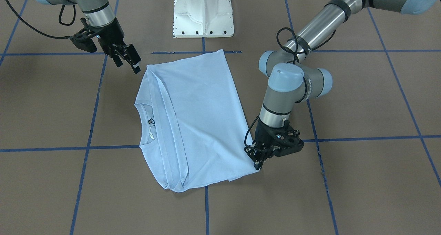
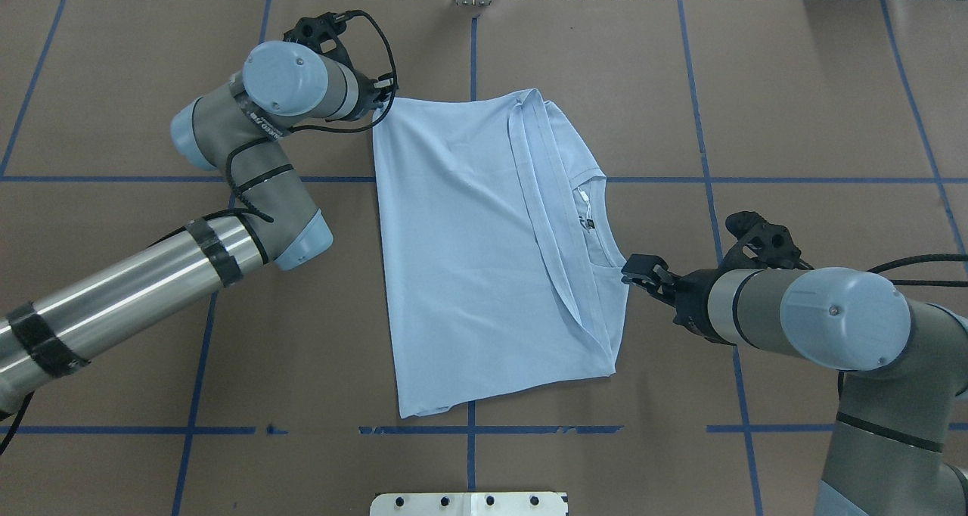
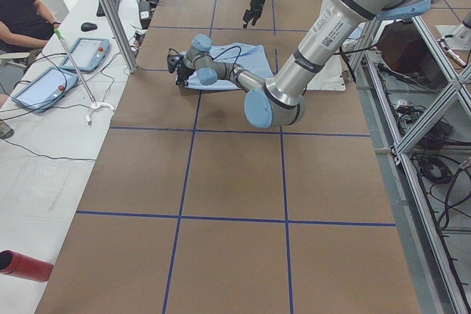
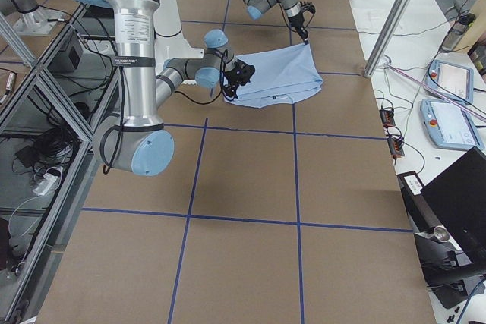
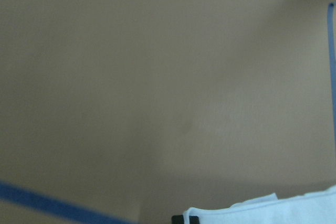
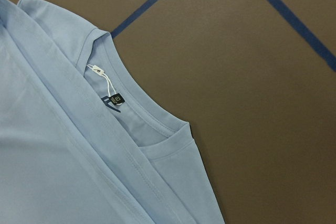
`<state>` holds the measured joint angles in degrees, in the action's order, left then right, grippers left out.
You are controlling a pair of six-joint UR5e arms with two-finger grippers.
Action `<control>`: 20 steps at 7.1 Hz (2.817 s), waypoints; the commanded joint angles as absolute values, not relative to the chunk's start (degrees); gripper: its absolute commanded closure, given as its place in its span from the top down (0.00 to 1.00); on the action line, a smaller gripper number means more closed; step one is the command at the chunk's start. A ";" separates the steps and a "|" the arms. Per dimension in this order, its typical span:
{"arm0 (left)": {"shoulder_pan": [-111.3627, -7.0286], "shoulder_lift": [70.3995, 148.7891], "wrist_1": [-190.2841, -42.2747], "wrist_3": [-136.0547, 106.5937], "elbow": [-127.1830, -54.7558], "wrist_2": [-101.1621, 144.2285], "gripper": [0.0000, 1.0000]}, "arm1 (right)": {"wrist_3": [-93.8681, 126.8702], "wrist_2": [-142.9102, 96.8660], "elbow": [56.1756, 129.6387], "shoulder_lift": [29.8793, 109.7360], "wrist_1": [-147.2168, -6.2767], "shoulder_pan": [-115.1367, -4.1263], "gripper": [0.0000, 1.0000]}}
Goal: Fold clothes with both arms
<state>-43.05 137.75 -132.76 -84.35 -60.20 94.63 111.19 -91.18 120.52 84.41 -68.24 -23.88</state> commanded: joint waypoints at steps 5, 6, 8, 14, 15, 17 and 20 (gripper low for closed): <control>-44.04 137.26 -142.12 -86.48 -63.89 98.93 0.39 | 113.21 -88.07 113.15 74.99 -68.38 -19.79 1.00; -44.03 134.33 -141.86 -87.27 -67.38 99.75 0.40 | 110.24 -88.15 111.03 71.84 -68.90 -19.69 0.96; -43.95 132.54 -141.94 -87.36 -69.17 99.84 0.40 | 94.48 -88.33 108.38 70.76 -69.17 -18.64 0.81; -43.86 132.63 -141.86 -87.54 -69.26 99.84 0.40 | 82.18 -87.80 103.09 67.67 -68.99 -17.49 0.00; -43.86 132.63 -141.86 -87.54 -69.26 99.84 0.40 | 82.18 -88.15 103.36 67.68 -68.99 -17.58 0.00; -43.86 132.63 -141.86 -87.54 -69.26 99.84 0.40 | 82.00 -88.59 105.45 69.94 -68.91 -17.93 0.00; -43.59 132.71 -141.86 -87.54 -69.35 99.84 0.40 | 82.09 -87.71 108.37 74.18 -68.91 -17.75 0.00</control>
